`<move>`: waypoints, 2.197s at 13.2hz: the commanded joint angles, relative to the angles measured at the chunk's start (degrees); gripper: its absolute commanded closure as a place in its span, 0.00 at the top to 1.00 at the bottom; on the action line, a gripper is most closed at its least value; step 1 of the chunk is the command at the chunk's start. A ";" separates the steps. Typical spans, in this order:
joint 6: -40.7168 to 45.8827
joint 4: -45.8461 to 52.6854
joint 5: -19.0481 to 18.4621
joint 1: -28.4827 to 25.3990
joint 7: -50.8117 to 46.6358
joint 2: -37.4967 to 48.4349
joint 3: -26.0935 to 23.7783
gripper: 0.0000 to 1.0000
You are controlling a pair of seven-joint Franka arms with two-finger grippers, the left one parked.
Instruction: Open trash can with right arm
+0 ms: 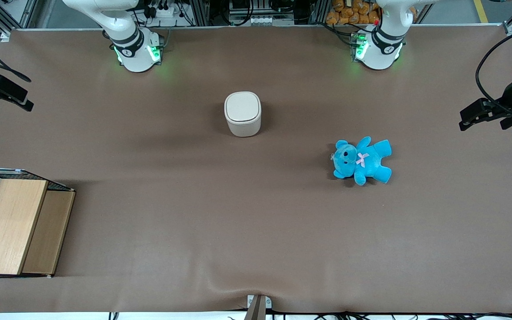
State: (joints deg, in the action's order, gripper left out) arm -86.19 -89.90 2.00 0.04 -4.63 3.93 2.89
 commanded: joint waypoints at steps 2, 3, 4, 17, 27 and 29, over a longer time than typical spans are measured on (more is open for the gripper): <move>0.67 1.30 -0.24 0.31 0.76 -0.68 -0.25 1.00; 0.76 1.39 -0.42 0.13 0.76 -0.68 -0.34 1.00; 0.76 1.22 -0.33 0.31 0.76 -0.77 -0.34 1.00; 5.07 1.13 0.20 -8.47 -5.57 -0.77 -0.78 1.00; 4.28 4.29 3.27 -25.61 -23.30 -8.40 -0.78 1.00; 4.10 4.73 3.88 -27.81 -23.94 -10.16 -0.87 0.99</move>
State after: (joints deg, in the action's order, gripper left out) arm -82.78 -87.82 4.65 -25.96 -27.02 -3.70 1.40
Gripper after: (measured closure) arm 0.000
